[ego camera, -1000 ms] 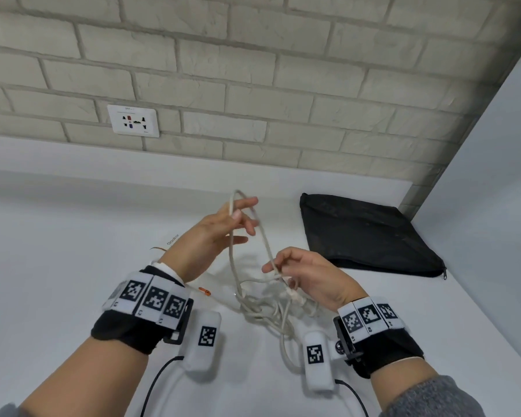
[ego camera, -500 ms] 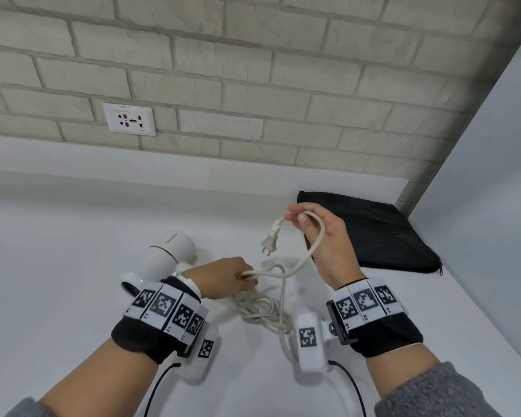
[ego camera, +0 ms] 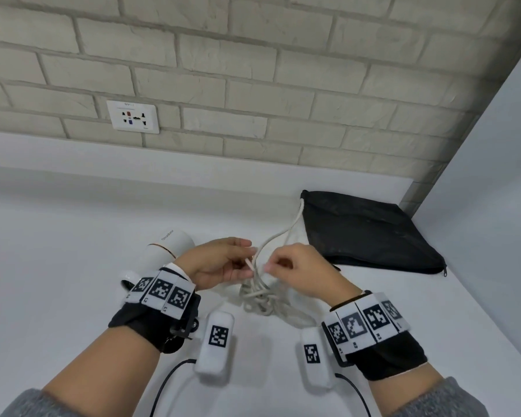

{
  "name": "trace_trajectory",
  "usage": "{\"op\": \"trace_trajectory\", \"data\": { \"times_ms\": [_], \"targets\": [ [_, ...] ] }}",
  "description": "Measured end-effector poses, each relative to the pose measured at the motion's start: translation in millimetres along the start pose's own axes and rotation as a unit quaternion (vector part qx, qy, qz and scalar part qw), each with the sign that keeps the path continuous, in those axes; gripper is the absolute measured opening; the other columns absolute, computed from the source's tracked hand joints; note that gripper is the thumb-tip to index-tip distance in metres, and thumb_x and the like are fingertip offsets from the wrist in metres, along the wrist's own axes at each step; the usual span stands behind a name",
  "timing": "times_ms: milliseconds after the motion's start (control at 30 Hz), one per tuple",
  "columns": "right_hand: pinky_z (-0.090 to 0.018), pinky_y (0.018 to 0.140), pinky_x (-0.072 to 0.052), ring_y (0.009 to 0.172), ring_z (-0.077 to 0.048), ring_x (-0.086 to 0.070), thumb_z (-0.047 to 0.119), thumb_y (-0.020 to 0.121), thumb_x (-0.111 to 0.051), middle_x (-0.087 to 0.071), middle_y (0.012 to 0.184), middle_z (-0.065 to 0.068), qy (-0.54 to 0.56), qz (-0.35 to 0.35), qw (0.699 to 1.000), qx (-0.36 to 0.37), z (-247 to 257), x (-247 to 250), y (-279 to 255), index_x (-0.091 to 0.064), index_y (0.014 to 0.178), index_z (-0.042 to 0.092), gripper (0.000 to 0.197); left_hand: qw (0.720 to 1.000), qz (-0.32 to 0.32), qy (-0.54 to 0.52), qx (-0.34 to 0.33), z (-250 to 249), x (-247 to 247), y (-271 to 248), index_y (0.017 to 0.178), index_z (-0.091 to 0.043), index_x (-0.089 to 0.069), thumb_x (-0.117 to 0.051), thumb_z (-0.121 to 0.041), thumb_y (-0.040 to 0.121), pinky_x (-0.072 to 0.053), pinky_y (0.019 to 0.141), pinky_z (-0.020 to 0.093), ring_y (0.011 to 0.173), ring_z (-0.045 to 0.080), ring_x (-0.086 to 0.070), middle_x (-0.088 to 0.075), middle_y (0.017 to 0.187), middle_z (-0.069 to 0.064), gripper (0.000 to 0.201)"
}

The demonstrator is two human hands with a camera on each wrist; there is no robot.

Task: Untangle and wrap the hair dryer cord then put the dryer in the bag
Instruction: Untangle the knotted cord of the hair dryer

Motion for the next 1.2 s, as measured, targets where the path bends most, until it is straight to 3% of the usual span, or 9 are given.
{"op": "trace_trajectory", "data": {
  "times_ms": [100,233,467,600,700,867,967,1067,1200],
  "targets": [
    [-0.015,0.048,-0.035,0.046,-0.001,-0.047,0.031,0.074,-0.073,-0.049,0.052,0.009,0.001,0.002,1.0,0.018,11,-18,0,-0.058,0.061,0.01,0.028,0.999,0.018,-0.025,-0.025,-4,0,0,0.105,-0.01,-0.052,-0.039,0.004,0.092,-0.057,0.053,0.02,0.057,0.015,-0.064,-0.058,0.078,0.012,0.023],
    [-0.023,0.05,-0.035,0.048,-0.007,-0.042,0.022,0.073,-0.069,-0.045,0.051,0.006,-0.021,-0.048,0.999,-0.007,8,-22,3,-0.038,0.047,0.021,0.041,0.989,0.03,0.092,-0.108,-13,-2,-6,0.094,-0.003,-0.063,-0.045,0.012,0.087,-0.056,0.065,0.015,0.066,0.01,-0.067,-0.068,0.073,0.006,0.025],
    [-0.041,0.067,-0.053,0.067,-0.028,-0.061,0.021,0.084,-0.057,-0.064,0.07,-0.013,-0.024,-0.1,0.995,0.001,7,-12,-2,-0.052,0.068,0.008,0.022,0.902,-0.112,0.346,-0.231,-37,14,-9,0.072,-0.022,-0.066,-0.067,-0.013,0.081,-0.044,0.058,0.014,0.056,0.008,-0.051,-0.058,0.066,0.004,0.012],
    [-0.045,0.061,-0.054,0.058,-0.034,-0.061,0.012,0.086,-0.052,-0.058,0.061,-0.013,0.058,-0.118,0.991,0.025,5,-4,-8,-0.051,0.079,0.003,0.012,0.868,-0.146,0.386,-0.277,-44,10,-6,0.074,-0.021,-0.061,-0.064,-0.019,0.084,-0.038,0.068,0.013,0.075,0.007,-0.052,-0.053,0.08,-0.006,0.01],
    [-0.042,0.063,-0.056,0.063,-0.031,-0.065,0.008,0.088,-0.045,-0.055,0.064,-0.004,0.063,-0.081,0.995,0.019,-1,-5,-6,-0.052,0.098,0.008,0.013,0.863,-0.148,0.395,-0.277,-39,8,1,0.08,-0.009,-0.061,-0.06,-0.022,0.087,-0.035,0.059,0.011,0.066,0.01,-0.048,-0.055,0.074,-0.002,0.015],
    [-0.035,0.068,-0.047,0.07,-0.023,-0.057,-0.001,0.083,-0.046,-0.058,0.067,-0.003,0.086,-0.093,0.99,0.055,-1,13,-6,-0.048,0.065,0.018,0.027,0.864,-0.189,0.366,-0.289,-45,21,0,0.069,-0.018,-0.052,-0.057,-0.022,0.088,-0.033,0.053,0.013,0.059,0.012,-0.044,-0.053,0.061,-0.003,0.02],
    [-0.018,0.08,-0.046,0.084,-0.011,-0.062,-0.012,0.074,-0.046,-0.065,0.071,0.007,0.326,-0.083,0.94,0.053,-16,20,-10,-0.051,0.062,0.017,0.031,0.858,-0.225,0.354,-0.297,-59,34,-4,0.065,-0.021,-0.049,-0.057,-0.022,0.088,-0.034,0.052,0.012,0.054,0.011,-0.044,-0.05,0.057,-0.003,0.025],
    [-0.027,0.087,-0.049,0.067,-0.017,-0.064,0.0,0.066,-0.047,-0.062,0.055,-0.001,0.488,-0.054,0.871,0.028,-23,21,-10,-0.059,0.072,0.007,0.015,0.873,-0.209,0.337,-0.283,-57,35,-3,0.064,-0.02,-0.052,-0.061,-0.023,0.086,-0.038,0.058,0.023,0.056,0.014,-0.047,-0.051,0.056,-0.003,0.024],
    [-0.031,0.087,-0.053,0.04,-0.011,-0.04,0.031,0.096,-0.042,-0.032,0.037,-0.002,0.347,-0.031,0.937,-0.02,-29,13,-5,-0.064,0.072,0.004,0.042,0.873,-0.212,0.352,-0.262,-45,33,-3,0.069,-0.018,-0.057,-0.063,-0.027,0.085,-0.033,0.048,0.021,0.055,0.011,-0.045,-0.049,0.056,-0.004,0.02]
  ]
}}
Point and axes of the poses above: each hand's wrist, its own y-axis towards the middle knuckle, its own x-axis out of the back of the hand, z = x × y, the point moved 10 cm from there along y, towards the middle knuckle
